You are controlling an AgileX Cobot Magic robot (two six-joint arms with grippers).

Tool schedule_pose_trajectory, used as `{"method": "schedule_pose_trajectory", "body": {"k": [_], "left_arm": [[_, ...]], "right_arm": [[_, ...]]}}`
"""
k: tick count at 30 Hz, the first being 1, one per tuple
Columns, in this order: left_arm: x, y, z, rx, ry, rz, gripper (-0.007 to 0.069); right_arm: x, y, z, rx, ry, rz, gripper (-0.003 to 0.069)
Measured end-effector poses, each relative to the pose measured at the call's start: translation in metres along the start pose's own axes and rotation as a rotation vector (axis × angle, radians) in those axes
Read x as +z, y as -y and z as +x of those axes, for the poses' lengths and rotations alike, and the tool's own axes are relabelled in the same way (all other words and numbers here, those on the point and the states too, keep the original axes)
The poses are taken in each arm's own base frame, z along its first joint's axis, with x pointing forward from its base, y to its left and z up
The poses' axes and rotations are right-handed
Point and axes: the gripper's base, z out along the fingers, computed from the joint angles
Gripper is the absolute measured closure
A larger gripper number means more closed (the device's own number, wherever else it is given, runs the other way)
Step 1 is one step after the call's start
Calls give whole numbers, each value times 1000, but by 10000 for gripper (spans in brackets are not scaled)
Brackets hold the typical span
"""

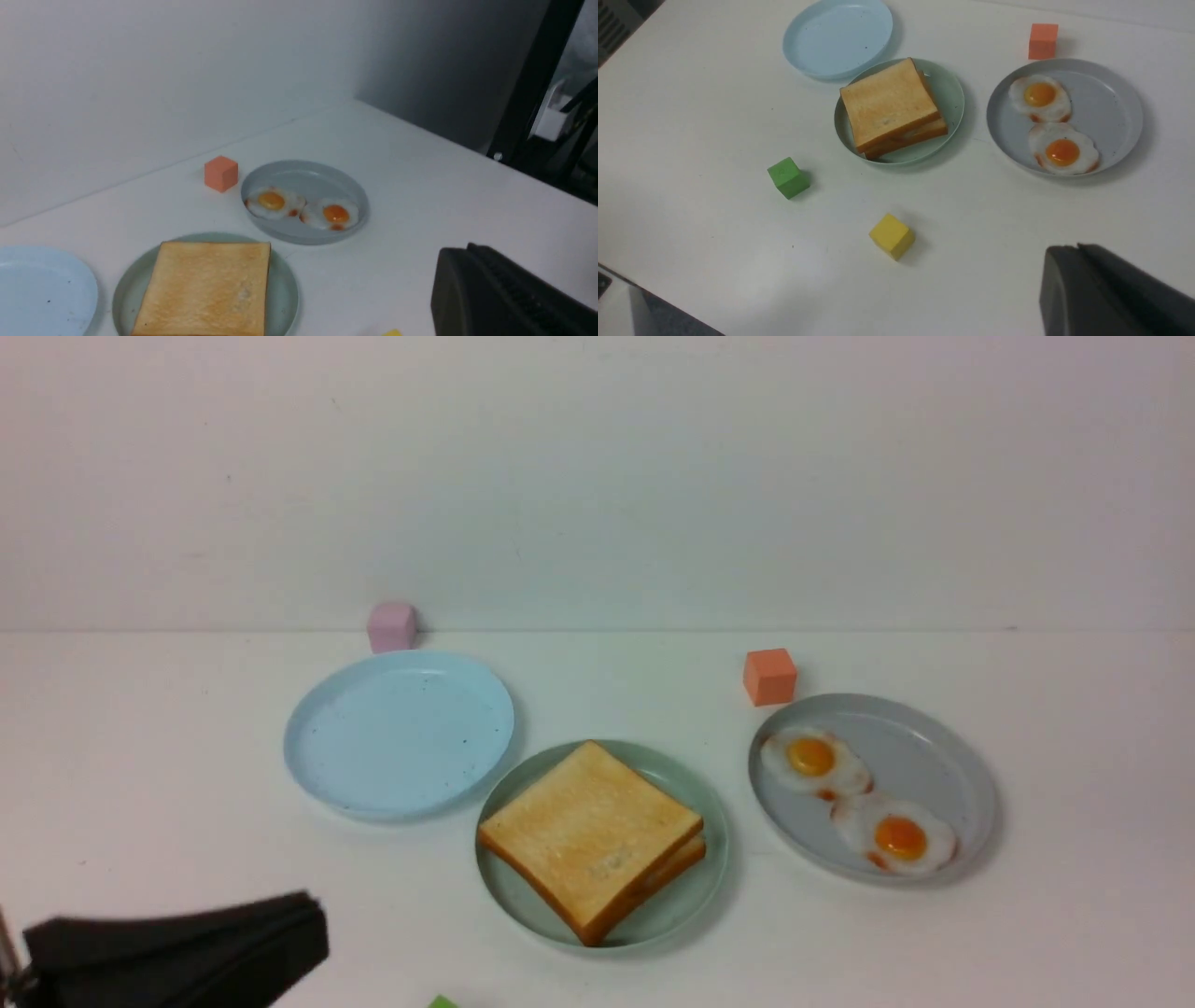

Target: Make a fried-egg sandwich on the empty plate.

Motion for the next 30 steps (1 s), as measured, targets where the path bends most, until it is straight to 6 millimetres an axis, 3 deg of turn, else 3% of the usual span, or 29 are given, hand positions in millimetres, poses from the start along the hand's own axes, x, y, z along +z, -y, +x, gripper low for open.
{"method": "schedule_pose_trajectory", "body": {"k": [5, 10, 22, 27, 30], "left_arm": [[-17, -4, 31, -7, 92, 13, 638], [-18, -5, 43, -7, 78, 11, 638], [-18, -6, 49, -8, 37, 6, 638], [-18, -6, 49, -8, 30, 5, 638], [-18, -6, 50, -8, 25, 4, 638]], "right_arm": [[0, 0, 0, 1, 0, 0, 611], [0, 0, 0, 1, 0, 0, 603], [0, 0, 0, 3, 0, 2, 587], [-6, 4, 2, 65, 39, 94, 585], [-4, 9, 14, 93, 74, 196, 628]]}}
